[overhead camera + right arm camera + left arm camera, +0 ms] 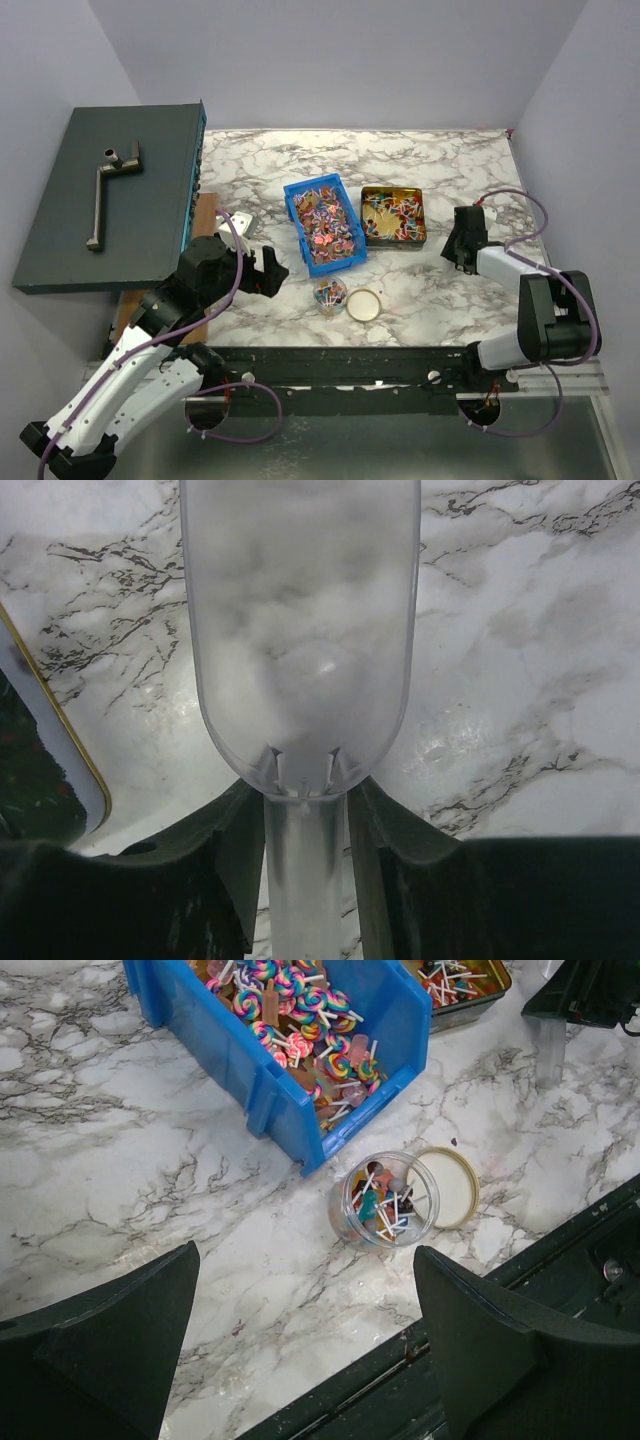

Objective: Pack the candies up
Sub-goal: Place the spatula at the center of the board.

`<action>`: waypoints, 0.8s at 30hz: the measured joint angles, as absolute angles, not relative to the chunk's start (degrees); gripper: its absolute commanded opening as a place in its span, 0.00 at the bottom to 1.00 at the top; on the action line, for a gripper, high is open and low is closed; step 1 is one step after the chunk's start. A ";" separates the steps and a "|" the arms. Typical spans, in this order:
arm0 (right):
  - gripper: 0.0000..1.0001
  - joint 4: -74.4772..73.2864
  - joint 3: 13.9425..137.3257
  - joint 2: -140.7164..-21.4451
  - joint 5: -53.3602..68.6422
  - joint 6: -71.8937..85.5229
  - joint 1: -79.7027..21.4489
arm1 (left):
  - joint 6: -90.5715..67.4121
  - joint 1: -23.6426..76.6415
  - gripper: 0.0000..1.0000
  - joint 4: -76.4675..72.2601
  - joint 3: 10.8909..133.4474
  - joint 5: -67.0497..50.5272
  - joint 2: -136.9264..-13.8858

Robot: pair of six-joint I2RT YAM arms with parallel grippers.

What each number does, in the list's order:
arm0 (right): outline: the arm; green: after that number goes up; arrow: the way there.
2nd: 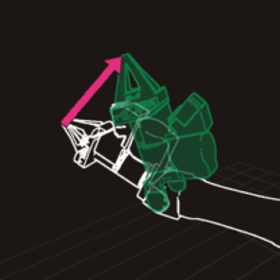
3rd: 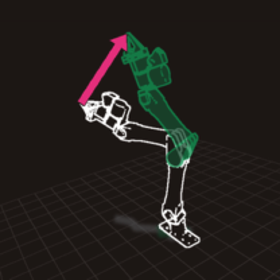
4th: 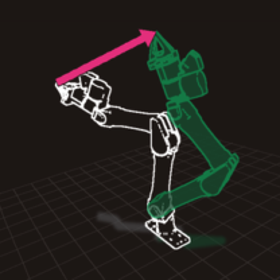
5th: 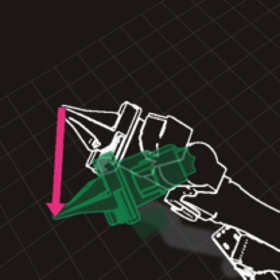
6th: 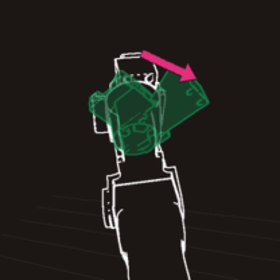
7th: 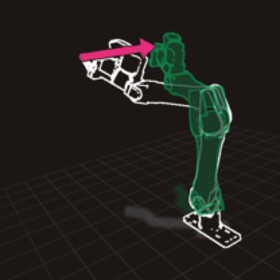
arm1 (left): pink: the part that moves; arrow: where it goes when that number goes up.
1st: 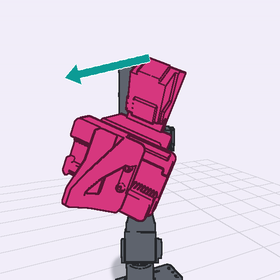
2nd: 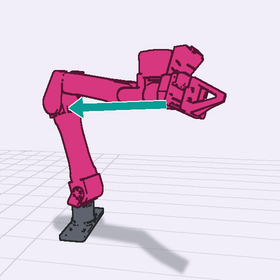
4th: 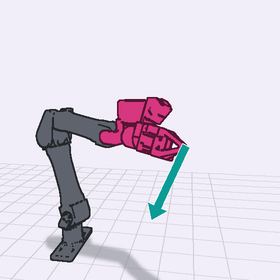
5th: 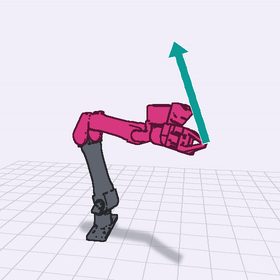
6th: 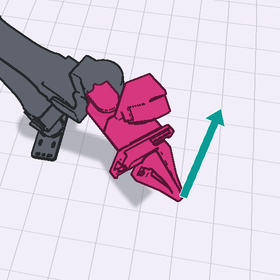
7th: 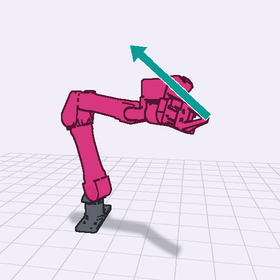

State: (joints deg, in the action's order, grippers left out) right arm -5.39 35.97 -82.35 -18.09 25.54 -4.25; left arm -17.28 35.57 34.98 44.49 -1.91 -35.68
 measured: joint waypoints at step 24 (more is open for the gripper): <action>0.62 -6.57 36.38 -75.53 -16.05 24.93 -3.99 | -17.26 34.17 0.90 34.94 44.49 -2.55 -36.99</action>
